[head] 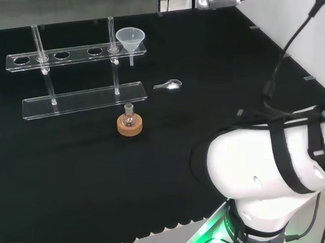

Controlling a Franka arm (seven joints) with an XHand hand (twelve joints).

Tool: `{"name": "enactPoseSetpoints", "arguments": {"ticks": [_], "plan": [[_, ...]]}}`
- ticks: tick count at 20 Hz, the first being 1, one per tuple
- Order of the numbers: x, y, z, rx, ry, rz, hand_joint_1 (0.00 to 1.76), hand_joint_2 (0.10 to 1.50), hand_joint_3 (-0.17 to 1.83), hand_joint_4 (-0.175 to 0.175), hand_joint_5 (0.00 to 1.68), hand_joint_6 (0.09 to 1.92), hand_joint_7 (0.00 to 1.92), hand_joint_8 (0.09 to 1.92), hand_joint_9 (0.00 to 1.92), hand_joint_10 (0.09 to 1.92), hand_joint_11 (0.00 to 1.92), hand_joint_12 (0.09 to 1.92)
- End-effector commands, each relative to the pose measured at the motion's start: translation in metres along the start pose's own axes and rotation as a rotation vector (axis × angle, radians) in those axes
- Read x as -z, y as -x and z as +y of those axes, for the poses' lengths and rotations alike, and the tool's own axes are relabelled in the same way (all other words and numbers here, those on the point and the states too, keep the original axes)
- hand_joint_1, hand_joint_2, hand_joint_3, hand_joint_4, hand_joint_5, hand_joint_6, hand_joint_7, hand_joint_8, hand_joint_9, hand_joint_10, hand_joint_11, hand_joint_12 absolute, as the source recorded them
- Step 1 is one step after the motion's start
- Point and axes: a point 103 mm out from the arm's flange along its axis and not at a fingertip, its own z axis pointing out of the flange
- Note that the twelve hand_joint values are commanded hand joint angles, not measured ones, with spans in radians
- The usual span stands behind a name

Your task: Pick up the funnel from the transparent funnel stand.

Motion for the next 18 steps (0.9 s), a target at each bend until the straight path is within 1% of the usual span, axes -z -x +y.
{"name": "enactPoseSetpoints", "arguments": {"ticks": [1,3,6,9,15,18], "plan": [[-0.004,-0.003,0.052,0.035,-0.022,0.005,0.01,1.15,0.37,0.020,0.11,0.09,0.00,0.27,0.08,0.61,0.00,1.36],[-0.006,-0.003,0.068,0.051,-0.025,0.018,0.04,1.13,0.36,0.020,0.11,0.09,0.01,0.28,0.08,0.62,0.00,1.35],[-0.014,-0.006,0.089,0.063,-0.046,0.008,0.05,1.12,0.35,0.019,0.11,0.09,0.01,0.30,0.08,0.63,0.00,1.35],[-0.027,-0.011,0.103,0.070,-0.065,0.001,0.10,1.10,0.33,0.021,0.12,0.09,0.02,0.32,0.09,0.64,0.00,1.35],[-0.052,-0.028,0.118,0.069,-0.110,-0.020,0.17,1.06,0.29,0.023,0.13,0.09,0.03,0.45,0.13,0.70,0.00,1.38],[-0.062,-0.039,0.122,0.071,-0.134,-0.037,0.24,1.02,0.27,0.023,0.14,0.09,0.03,0.52,0.14,0.71,0.01,1.42]]}}
